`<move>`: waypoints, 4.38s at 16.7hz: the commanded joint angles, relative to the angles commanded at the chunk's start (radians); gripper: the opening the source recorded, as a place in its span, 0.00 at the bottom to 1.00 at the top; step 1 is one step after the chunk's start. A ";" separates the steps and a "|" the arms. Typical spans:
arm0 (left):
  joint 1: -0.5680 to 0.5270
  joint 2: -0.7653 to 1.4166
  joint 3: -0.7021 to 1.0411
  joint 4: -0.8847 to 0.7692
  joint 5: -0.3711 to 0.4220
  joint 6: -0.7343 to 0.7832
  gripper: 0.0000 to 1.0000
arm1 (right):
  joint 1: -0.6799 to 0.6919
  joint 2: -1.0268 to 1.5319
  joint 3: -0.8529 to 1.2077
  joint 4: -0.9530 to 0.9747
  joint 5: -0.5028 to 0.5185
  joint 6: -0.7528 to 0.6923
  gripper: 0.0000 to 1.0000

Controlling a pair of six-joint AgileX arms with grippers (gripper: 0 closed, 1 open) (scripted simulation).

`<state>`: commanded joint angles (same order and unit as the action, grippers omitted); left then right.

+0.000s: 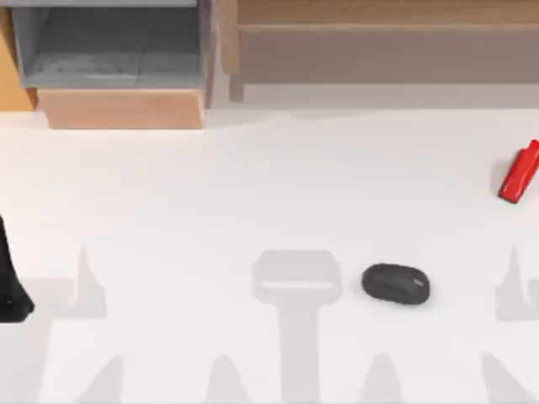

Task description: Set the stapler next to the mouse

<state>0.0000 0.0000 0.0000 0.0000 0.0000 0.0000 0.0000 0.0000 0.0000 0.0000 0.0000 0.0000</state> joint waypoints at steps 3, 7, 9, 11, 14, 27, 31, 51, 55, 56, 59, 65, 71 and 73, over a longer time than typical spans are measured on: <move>0.000 0.000 0.000 0.000 0.000 0.000 1.00 | 0.000 0.010 0.009 -0.004 -0.001 0.005 1.00; 0.000 0.000 0.000 0.000 0.000 0.000 1.00 | -0.001 0.150 0.131 -0.073 -0.005 0.073 1.00; 0.000 0.000 0.000 0.000 0.000 0.000 1.00 | -0.004 0.284 0.236 -0.143 -0.003 0.127 1.00; 0.000 0.000 0.000 0.000 0.000 0.000 1.00 | -0.008 0.452 0.357 -0.236 0.003 0.188 1.00; 0.000 0.000 0.000 0.000 0.000 0.000 1.00 | -0.014 0.751 0.564 -0.414 0.017 0.285 1.00; 0.000 0.000 0.000 0.000 0.000 0.000 1.00 | -0.008 2.067 1.639 -1.174 0.043 0.562 1.00; 0.000 0.000 0.000 0.000 0.000 0.000 1.00 | 0.002 2.277 1.916 -1.249 0.023 0.586 1.00; 0.000 0.000 0.000 0.000 0.000 0.000 1.00 | 0.004 2.394 1.920 -1.096 0.002 0.595 1.00; 0.000 0.000 0.000 0.000 0.000 0.000 1.00 | 0.006 2.403 1.923 -1.089 0.003 0.597 1.00; 0.000 0.000 0.000 0.000 0.000 0.000 1.00 | 0.006 2.403 1.923 -1.089 0.003 0.597 1.00; 0.000 0.000 0.000 0.000 0.000 0.000 1.00 | 0.006 2.403 1.923 -1.089 0.003 0.597 0.77; 0.000 0.000 0.000 0.000 0.000 0.000 1.00 | 0.006 2.403 1.923 -1.089 0.003 0.597 0.32; 0.000 0.000 0.000 0.000 0.000 0.000 1.00 | 0.006 2.403 1.923 -1.089 0.003 0.597 0.00; 0.000 0.000 0.000 0.000 0.000 0.000 1.00 | 0.006 2.403 1.923 -1.089 0.003 0.597 0.00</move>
<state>0.0000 0.0000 0.0000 0.0000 0.0000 0.0000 0.0061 2.4030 1.9226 -1.0890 0.0026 0.5966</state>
